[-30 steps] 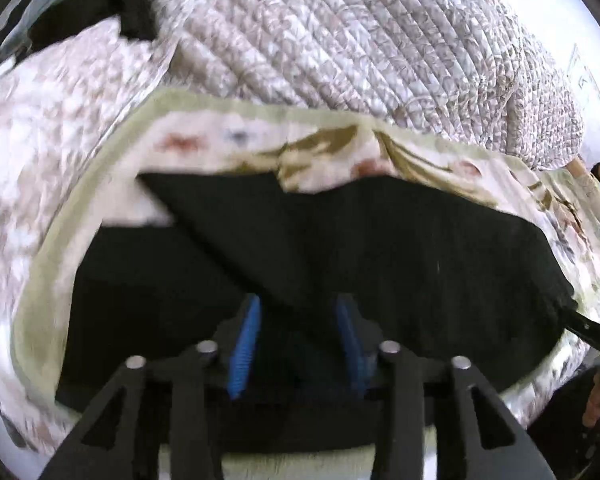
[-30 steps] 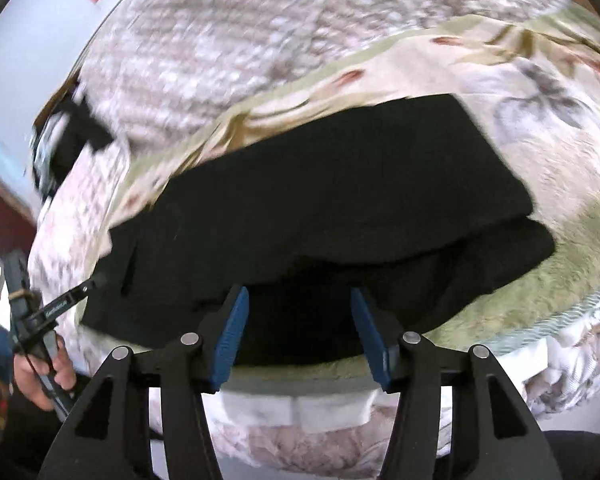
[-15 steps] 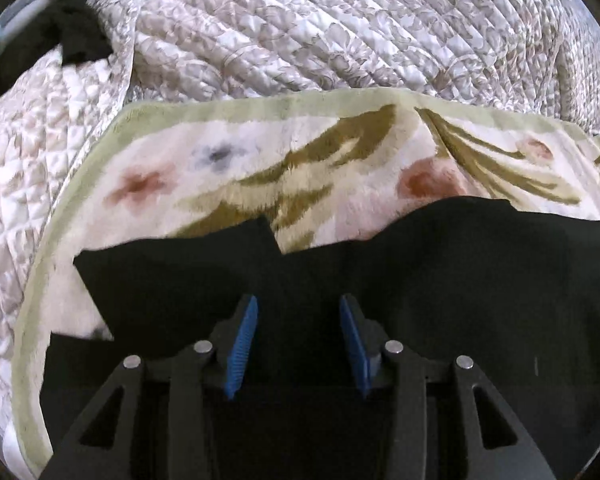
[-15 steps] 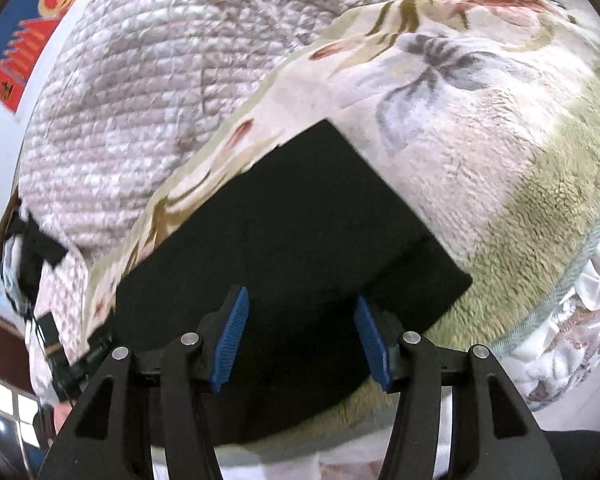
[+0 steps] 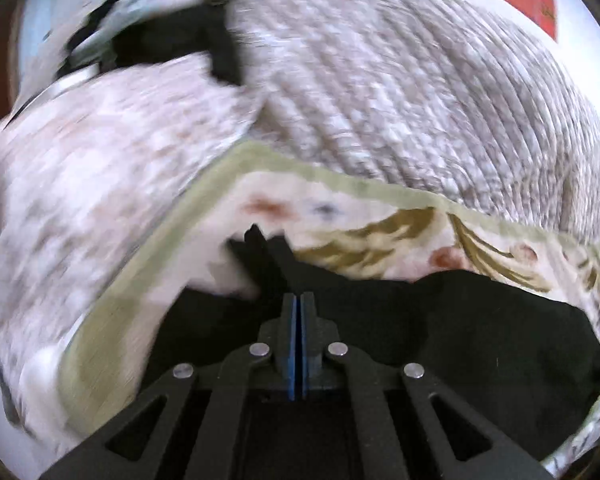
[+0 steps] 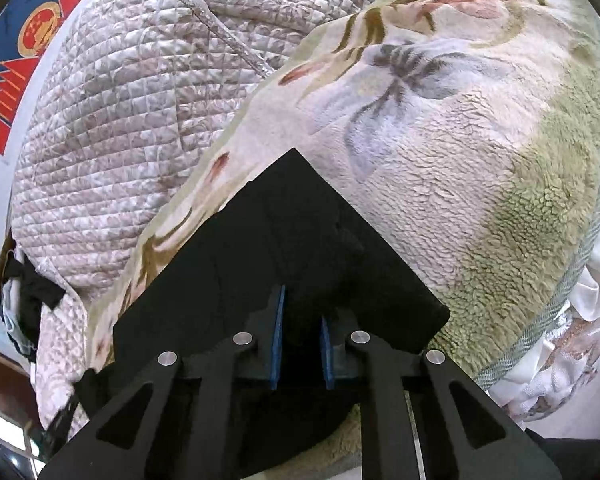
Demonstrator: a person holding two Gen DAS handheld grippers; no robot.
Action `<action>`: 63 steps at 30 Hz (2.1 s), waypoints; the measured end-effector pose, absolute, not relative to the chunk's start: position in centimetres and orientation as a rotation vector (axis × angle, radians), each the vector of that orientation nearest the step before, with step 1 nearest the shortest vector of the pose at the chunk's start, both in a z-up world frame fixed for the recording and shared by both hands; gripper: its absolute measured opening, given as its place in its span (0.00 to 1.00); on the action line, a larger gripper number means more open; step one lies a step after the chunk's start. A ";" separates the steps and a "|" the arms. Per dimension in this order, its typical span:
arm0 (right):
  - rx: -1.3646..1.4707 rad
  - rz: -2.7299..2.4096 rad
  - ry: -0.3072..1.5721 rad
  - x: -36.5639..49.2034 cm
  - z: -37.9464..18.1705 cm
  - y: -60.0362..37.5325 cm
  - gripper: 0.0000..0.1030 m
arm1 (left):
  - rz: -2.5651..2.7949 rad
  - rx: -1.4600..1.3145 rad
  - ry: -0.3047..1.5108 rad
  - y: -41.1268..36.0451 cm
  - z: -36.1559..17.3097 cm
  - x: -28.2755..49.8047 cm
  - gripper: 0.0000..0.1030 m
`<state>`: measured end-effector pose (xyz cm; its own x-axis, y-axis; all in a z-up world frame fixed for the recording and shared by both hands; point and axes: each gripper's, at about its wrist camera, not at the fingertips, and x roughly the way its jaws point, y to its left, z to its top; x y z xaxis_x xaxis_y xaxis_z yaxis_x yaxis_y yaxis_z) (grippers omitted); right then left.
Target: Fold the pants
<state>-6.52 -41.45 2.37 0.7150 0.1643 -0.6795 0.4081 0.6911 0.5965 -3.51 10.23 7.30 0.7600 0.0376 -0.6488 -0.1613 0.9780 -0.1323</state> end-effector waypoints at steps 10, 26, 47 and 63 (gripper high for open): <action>0.827 -0.140 0.783 -6.5 2.2 -41.2 0.15 | 0.091 -0.561 0.814 16.3 2.0 -6.6 0.40; 0.769 -0.172 0.773 -5.8 2.8 -41.1 0.13 | 0.208 -0.483 0.779 15.9 2.5 -4.7 0.04; 0.760 -0.192 0.831 -9.0 4.9 -41.4 0.10 | 0.227 -0.415 0.821 17.5 3.0 -9.6 0.04; 0.470 -0.250 0.694 -9.3 9.7 -38.8 0.29 | 0.247 -0.328 0.736 16.6 7.2 -8.4 0.22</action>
